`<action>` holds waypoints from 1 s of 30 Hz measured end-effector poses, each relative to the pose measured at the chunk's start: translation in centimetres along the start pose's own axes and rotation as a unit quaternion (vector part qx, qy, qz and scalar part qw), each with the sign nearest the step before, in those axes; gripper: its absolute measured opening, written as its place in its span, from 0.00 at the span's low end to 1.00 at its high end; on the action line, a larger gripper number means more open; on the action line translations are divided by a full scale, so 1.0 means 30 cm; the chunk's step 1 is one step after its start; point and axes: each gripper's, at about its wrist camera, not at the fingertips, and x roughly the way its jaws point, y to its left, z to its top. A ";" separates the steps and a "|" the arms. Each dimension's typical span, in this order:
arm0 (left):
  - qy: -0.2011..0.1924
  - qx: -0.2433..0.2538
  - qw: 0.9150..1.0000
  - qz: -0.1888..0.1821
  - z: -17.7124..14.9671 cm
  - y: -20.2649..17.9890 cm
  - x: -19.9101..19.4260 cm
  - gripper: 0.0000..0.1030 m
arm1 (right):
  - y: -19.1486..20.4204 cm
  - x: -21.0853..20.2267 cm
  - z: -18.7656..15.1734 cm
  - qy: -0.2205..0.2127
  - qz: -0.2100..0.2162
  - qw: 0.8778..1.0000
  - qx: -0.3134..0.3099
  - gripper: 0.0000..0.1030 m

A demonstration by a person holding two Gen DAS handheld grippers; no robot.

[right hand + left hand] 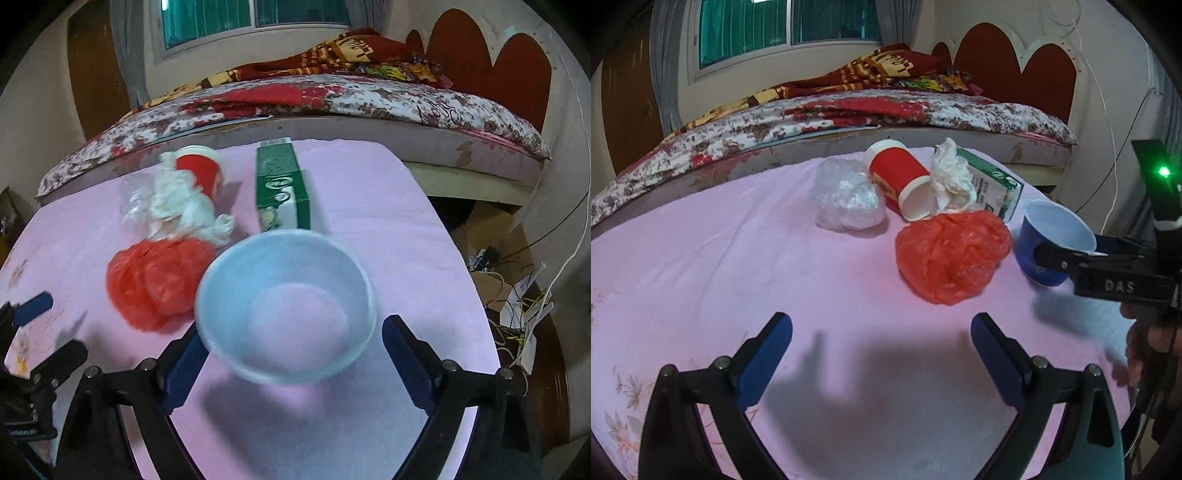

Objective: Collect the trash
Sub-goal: 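Grasp the blue paper cup with the right gripper while the left gripper grasps the red plastic bag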

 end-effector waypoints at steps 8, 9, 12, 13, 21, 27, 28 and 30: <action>-0.003 0.007 0.999 -0.032 0.084 -0.110 0.085 0.95 | -0.076 -0.025 -0.011 -0.005 -0.010 1.000 -0.007 0.76; 0.000 0.007 0.999 -0.036 0.097 -0.125 0.099 0.95 | -0.091 -0.032 -0.014 -0.006 -0.013 1.000 -0.005 0.76; -0.001 0.019 0.999 -0.031 0.128 -0.162 0.125 0.95 | -0.143 -0.049 -0.013 -0.012 -0.018 1.000 0.007 0.76; -0.001 0.019 0.999 -0.032 0.140 -0.169 0.132 0.95 | -0.155 -0.050 -0.011 -0.012 -0.019 1.000 0.010 0.76; 0.044 -0.005 0.998 -0.049 0.162 -0.167 0.231 0.82 | -0.181 -0.036 -0.006 -0.003 -0.020 1.000 0.008 0.76; 0.047 -0.029 0.993 -0.100 0.136 -0.105 0.195 0.53 | -0.151 -0.076 -0.043 -0.012 -0.020 1.000 -0.008 0.76; 0.046 -0.028 0.993 -0.102 0.127 -0.101 0.183 0.52 | -0.146 -0.084 -0.051 -0.013 -0.018 1.000 -0.010 0.76; 0.036 -0.027 0.994 -0.099 0.103 -0.087 0.143 0.52 | -0.138 -0.098 -0.065 -0.013 -0.014 1.000 -0.012 0.76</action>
